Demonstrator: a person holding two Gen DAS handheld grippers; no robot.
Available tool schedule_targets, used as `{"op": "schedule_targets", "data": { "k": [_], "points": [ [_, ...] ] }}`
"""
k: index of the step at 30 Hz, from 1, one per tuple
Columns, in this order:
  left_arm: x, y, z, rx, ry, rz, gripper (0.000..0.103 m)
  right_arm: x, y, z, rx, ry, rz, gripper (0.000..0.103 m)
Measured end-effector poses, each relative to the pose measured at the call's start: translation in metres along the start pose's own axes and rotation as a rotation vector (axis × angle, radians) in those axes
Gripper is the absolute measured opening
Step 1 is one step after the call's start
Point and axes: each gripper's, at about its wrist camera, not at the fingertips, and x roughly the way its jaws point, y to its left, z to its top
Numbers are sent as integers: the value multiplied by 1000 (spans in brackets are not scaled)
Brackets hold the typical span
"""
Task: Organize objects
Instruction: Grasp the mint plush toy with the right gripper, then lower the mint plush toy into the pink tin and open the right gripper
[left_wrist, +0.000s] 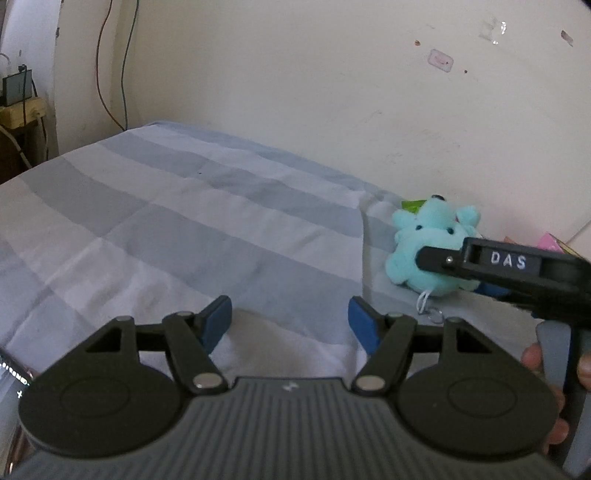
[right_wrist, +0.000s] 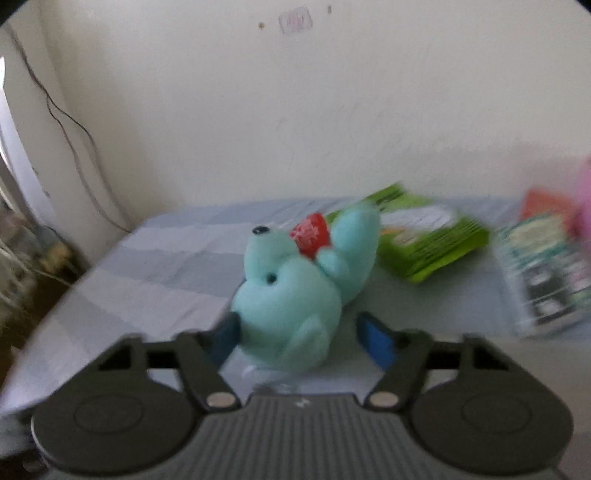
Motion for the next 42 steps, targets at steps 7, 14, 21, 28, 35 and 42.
{"op": "schedule_targets", "data": {
  "k": [7,14,21,28,35,42],
  "points": [
    [5,9,4,-48,-6,-111,76,-73,-8,-37,-91,18,22,46],
    [1,-24,-9,99,44,-436,77,-201,-58,-112,-65,81,173,56],
    [-29,-89,-28,262,71,-630,79,-284,-99,-155,-40,-181,-212,85],
    [-37,-141,-36,281,117,-727,88,-289,-74,-170,-156,-190,-88,91],
    [-24,-155,-59,381,225,-661,72,-243,-51,-184,-208,-53,-61,88],
    [-40,-141,-69,381,219,-650,68,-227,-38,-184,-257,-32,-52,61]
  ]
}}
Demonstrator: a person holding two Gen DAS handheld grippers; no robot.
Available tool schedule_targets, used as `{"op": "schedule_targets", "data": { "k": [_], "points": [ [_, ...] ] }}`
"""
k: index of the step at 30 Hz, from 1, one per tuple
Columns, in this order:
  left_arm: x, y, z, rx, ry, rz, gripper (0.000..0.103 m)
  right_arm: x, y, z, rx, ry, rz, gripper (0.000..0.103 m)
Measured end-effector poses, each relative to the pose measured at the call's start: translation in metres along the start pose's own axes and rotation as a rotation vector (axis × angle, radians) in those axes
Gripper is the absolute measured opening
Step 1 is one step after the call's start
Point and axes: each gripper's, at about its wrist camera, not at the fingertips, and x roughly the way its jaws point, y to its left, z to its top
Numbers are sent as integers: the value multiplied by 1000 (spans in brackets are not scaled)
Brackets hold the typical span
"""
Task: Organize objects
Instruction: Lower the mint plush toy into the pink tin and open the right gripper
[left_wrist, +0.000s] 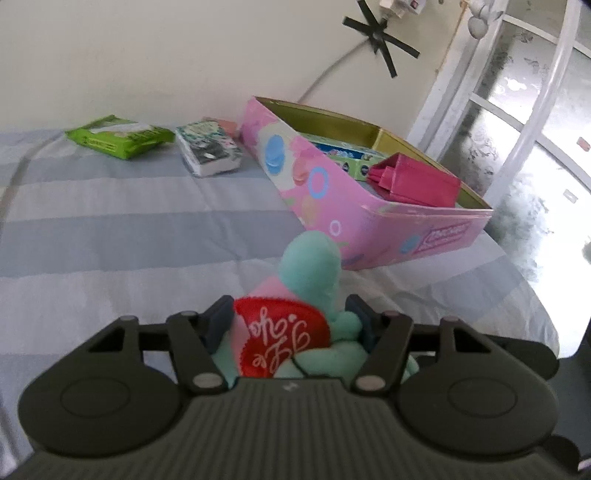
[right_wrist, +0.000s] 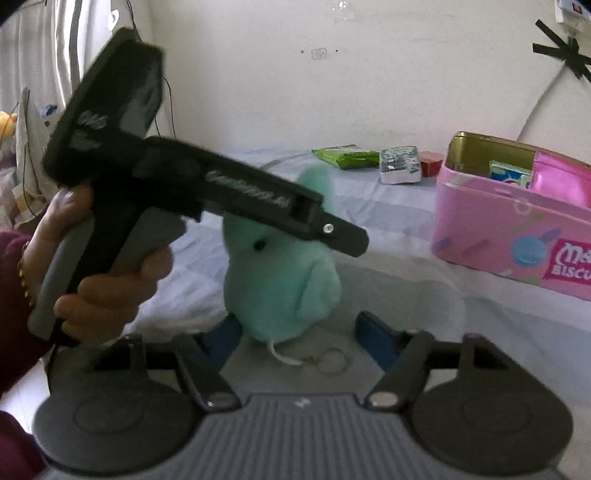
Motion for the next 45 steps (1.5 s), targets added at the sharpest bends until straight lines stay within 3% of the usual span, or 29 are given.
{"op": "schedule_targets", "data": {
  "k": [2,4,6,14,16,17,18,19,20,23,26,30,45],
  "points": [
    [-8,7,0,-55,-10,-3,66,-2,2,-1,1,-9,47,34],
    [-17,11,5,-125,-30,-43,64,-5,5,0,1,-30,41,33],
    [-23,0,19,-118,-73,-69,64,-13,7,4,-18,-79,-11,32],
    [-6,-94,97,108,-211,-104,65,-59,-38,35,50,-300,-204,32],
    [9,-117,114,151,-267,-51,76,-58,-62,48,117,-318,-218,33],
    [18,-125,120,173,-308,12,95,-52,-74,57,154,-322,-231,33],
    [28,-130,125,191,-334,81,101,-43,-86,67,187,-322,-263,36],
    [39,-132,130,194,-333,149,101,-32,-96,75,203,-313,-288,45],
    [51,-131,134,176,-302,205,100,-23,-106,81,228,-299,-317,47],
    [57,-118,128,105,-283,190,100,-20,-127,74,327,-296,-306,48],
    [55,-107,116,95,-294,244,100,-30,-133,59,370,-337,-310,49],
    [52,-93,106,24,-252,260,100,-45,-130,42,423,-384,-304,52],
    [4,-110,63,116,-242,350,100,-89,-116,40,446,-442,-392,58]
  ]
}}
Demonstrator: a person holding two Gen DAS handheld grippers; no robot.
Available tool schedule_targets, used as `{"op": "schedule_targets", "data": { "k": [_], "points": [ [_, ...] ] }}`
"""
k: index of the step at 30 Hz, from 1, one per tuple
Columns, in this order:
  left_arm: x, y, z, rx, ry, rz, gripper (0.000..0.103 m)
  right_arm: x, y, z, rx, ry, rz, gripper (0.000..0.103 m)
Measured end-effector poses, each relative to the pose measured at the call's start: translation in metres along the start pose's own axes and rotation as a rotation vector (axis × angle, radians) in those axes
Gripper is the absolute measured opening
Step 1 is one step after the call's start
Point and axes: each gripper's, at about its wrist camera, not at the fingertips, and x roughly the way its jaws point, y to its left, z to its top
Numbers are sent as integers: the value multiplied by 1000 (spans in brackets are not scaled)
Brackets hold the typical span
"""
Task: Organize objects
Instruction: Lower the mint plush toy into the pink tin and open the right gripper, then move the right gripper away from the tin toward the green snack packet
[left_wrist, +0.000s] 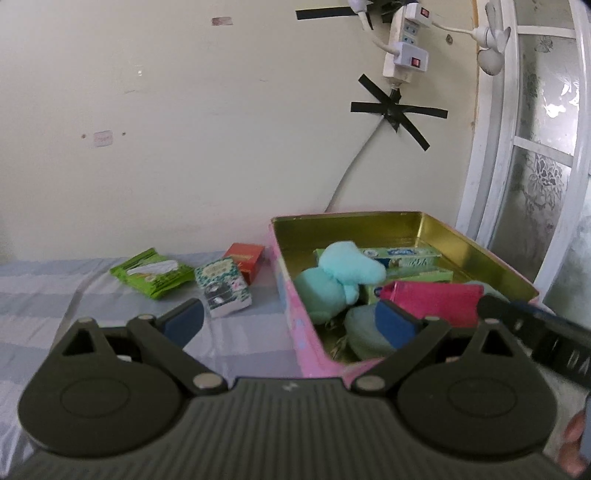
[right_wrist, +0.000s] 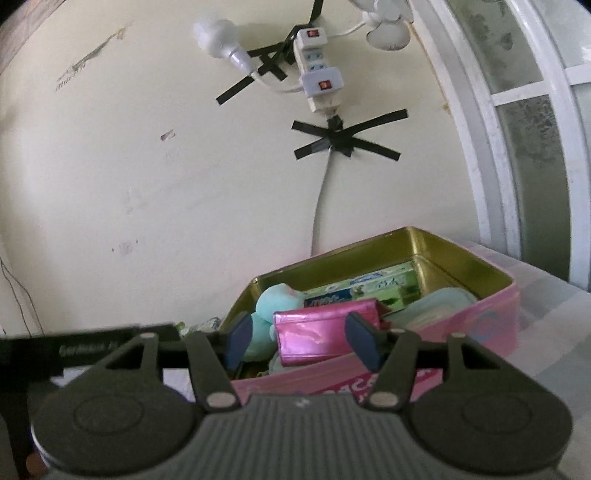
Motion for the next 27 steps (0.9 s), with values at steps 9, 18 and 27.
{"op": "schedule_targets", "data": {
  "k": [9,18,27],
  "points": [
    [-22,18,-20,-43,67,34,101,-25,9,9,66,-52,-26,103],
    [-39,24,-29,-40,72,42,103,-34,25,12,42,-31,-7,103],
    [-48,23,-32,-40,77,85,103,-50,28,14,44,-56,-13,103]
  ]
}}
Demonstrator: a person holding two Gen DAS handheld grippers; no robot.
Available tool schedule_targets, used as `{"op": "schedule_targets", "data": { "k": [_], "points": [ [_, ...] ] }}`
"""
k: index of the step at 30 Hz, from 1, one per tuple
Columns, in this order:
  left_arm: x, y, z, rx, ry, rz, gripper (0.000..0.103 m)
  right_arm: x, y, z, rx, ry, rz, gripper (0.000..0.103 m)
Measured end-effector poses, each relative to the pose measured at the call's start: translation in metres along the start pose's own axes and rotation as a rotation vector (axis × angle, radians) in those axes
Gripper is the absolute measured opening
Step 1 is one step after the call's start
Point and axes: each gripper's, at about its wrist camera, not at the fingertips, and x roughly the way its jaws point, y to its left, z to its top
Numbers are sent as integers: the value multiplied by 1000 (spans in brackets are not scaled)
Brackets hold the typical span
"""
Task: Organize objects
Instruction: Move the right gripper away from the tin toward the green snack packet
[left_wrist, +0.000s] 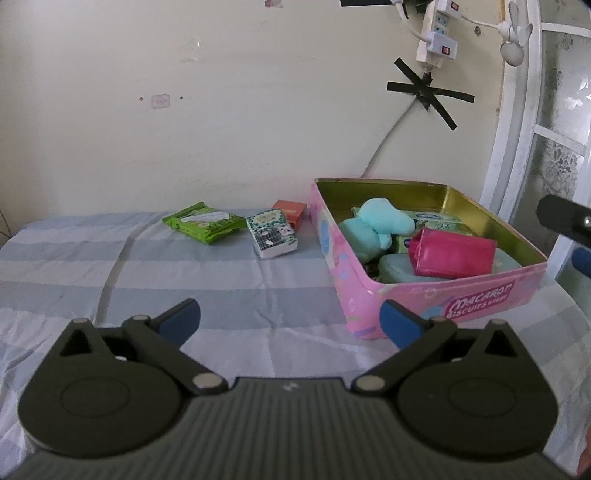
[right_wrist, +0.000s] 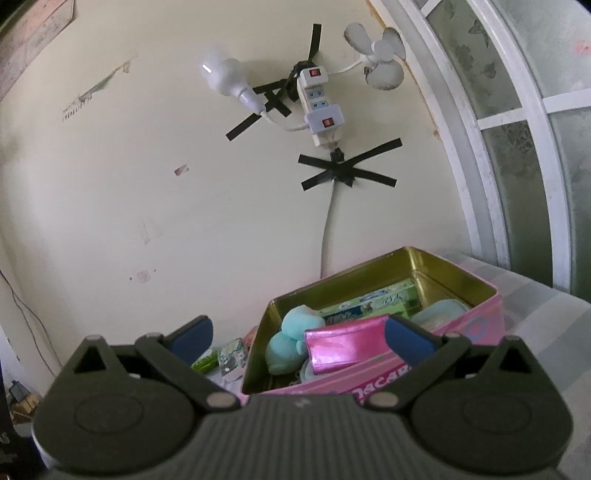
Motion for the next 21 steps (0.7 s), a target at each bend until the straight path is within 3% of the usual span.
{"op": "schedule_targets", "data": {
  "k": [8,21],
  "points": [
    [-9,-9,-5,19,-36,39,103,-10,-7,-1,41,-58,-39,103],
    [-8,-17,-7,73,-30,38,103,-3,-19,-4,81,-31,-49,103]
  ]
}}
